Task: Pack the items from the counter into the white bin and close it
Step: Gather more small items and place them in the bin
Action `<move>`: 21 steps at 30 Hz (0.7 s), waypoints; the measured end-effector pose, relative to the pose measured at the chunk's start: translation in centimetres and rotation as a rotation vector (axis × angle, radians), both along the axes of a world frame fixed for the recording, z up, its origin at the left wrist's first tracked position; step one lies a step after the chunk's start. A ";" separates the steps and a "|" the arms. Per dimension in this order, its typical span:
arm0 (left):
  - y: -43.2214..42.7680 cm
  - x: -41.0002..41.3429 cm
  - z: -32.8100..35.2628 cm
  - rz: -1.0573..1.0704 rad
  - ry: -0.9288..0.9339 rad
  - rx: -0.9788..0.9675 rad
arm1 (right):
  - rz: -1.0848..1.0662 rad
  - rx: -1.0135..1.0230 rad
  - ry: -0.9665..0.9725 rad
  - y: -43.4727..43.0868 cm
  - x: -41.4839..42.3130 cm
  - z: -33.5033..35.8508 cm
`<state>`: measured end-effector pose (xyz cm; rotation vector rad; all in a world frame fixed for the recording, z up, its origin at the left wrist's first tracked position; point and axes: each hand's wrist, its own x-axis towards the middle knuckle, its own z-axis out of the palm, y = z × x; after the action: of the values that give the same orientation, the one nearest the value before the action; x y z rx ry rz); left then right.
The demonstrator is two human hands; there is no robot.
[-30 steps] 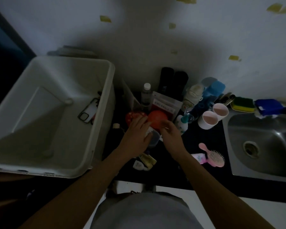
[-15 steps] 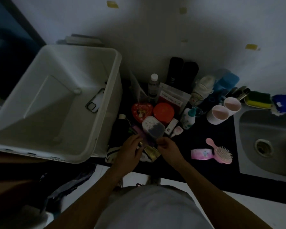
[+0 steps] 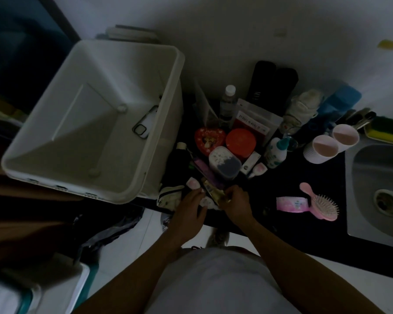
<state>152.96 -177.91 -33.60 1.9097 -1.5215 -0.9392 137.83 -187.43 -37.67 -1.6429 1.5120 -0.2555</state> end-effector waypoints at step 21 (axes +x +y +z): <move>-3.9 2.2 2.1 -0.058 0.006 -0.183 | -0.190 0.119 -0.471 -0.3 -0.1 4.6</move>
<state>155.21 -181.83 -31.50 1.7414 -1.6087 -0.7994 137.72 -187.74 -33.05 -1.2364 1.2895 -0.5996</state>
